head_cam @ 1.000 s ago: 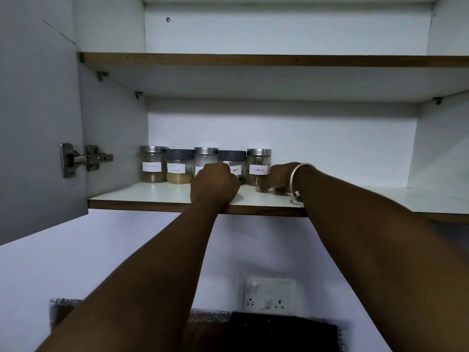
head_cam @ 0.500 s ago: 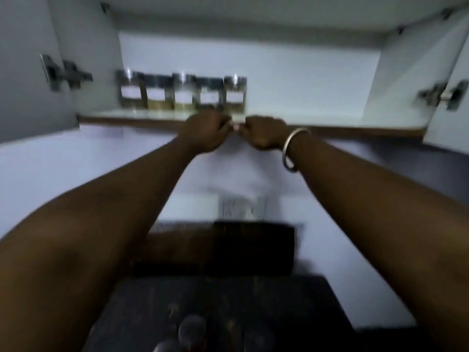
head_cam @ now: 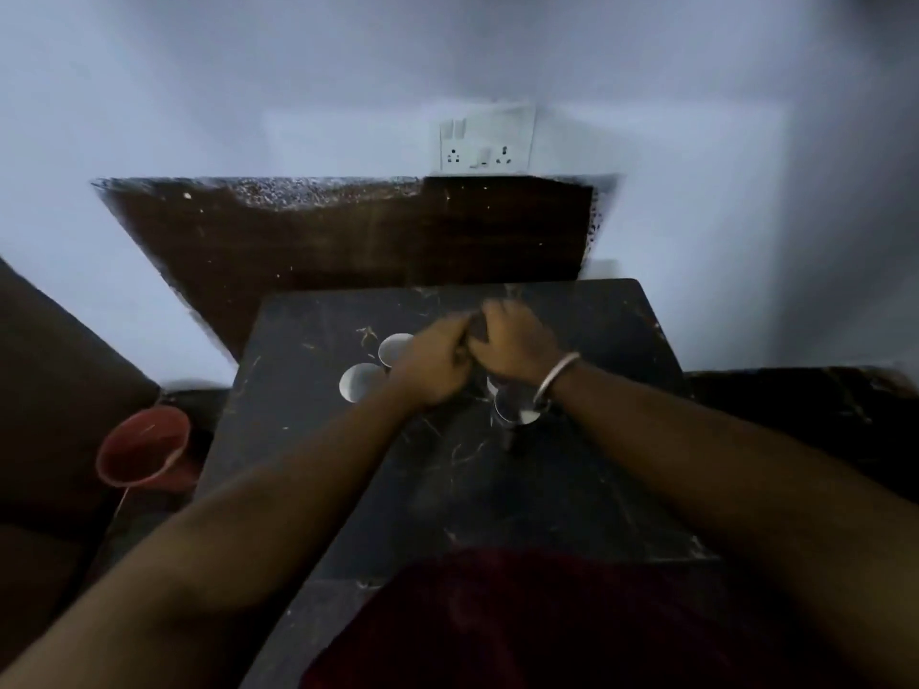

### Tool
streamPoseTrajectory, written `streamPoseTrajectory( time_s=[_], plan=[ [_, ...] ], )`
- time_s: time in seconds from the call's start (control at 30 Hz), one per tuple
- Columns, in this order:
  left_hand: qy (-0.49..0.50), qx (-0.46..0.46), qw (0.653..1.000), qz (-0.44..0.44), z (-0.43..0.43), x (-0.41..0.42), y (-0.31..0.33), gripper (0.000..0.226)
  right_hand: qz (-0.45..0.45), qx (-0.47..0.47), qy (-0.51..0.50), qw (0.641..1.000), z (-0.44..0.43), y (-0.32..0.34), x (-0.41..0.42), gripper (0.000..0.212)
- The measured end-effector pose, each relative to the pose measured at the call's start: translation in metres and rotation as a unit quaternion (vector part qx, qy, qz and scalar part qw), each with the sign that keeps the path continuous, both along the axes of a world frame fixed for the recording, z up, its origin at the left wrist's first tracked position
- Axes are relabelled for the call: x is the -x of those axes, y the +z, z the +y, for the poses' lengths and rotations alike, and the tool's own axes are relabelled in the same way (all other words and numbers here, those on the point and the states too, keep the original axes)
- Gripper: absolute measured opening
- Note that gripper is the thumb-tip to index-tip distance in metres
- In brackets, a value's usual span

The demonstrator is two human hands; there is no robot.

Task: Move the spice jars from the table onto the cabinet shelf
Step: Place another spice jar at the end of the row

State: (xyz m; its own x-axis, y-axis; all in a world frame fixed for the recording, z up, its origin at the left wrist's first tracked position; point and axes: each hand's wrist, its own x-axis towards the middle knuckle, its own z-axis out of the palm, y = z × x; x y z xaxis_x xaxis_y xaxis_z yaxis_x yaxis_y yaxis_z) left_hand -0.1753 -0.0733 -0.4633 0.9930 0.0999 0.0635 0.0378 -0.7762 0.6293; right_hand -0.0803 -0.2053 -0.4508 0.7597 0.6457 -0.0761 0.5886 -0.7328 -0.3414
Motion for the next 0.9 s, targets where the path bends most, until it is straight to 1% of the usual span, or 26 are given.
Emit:
streamPoseTrajectory(
  time_s=[0.07,0.13,0.2,0.23,0.33,0.43,0.47,0.53,0.6,0.63,0.67,0.73,0.83,0.9],
  plan=[
    [0.01,0.006,0.998,0.056,-0.007,0.015,-0.042,0.046,0.019,0.048,-0.039,0.998,-0.017,-0.043,0.013,0.064],
    [0.038,0.01,0.997,0.071,-0.008,0.026,-0.07,0.039,0.047,0.095,-0.075,0.992,-0.031,-0.072,0.018,0.083],
    [0.052,0.015,0.994,0.093,-0.004,0.032,-0.085,0.041,0.062,0.144,-0.075,0.985,-0.04,-0.09,0.019,0.096],
    [0.049,0.013,0.993,0.107,-0.001,0.033,-0.088,0.043,0.065,0.159,-0.065,0.983,-0.044,-0.096,0.018,0.098],
    [0.044,0.015,0.99,0.134,0.011,0.032,-0.093,0.042,0.08,0.147,-0.045,0.985,-0.045,-0.104,0.016,0.096],
    [0.042,0.051,0.988,0.14,0.015,0.028,-0.093,0.042,0.092,0.095,-0.037,0.991,-0.041,-0.098,0.012,0.089],
    [0.044,0.081,0.986,0.139,0.015,0.026,-0.091,0.042,0.108,0.06,-0.035,0.992,-0.039,-0.092,0.009,0.086],
    [0.059,0.183,0.973,0.126,0.016,0.022,-0.082,0.038,0.171,-0.016,-0.024,0.985,-0.037,-0.072,0.0,0.071],
    [0.081,0.317,0.936,0.127,0.018,0.02,-0.066,0.027,0.254,-0.072,0.002,0.964,-0.038,-0.046,-0.012,0.059],
    [0.08,0.388,0.908,0.137,0.018,0.02,-0.057,0.025,0.295,-0.1,0.015,0.95,-0.039,-0.031,-0.018,0.057],
    [0.072,0.458,0.873,0.152,0.02,0.021,-0.046,0.028,0.332,-0.133,0.027,0.934,-0.041,-0.017,-0.022,0.057],
    [0.044,0.567,0.803,0.178,0.022,0.022,-0.025,0.038,0.399,-0.207,0.06,0.891,-0.045,0.011,-0.029,0.055],
    [-0.029,0.66,0.728,0.184,0.024,0.018,-0.002,0.046,0.478,-0.316,0.1,0.813,-0.044,0.045,-0.026,0.053],
    [-0.061,0.703,0.689,0.167,0.018,0.017,0.01,0.053,0.488,-0.378,0.111,0.779,-0.041,0.058,-0.019,0.054]
  ],
)
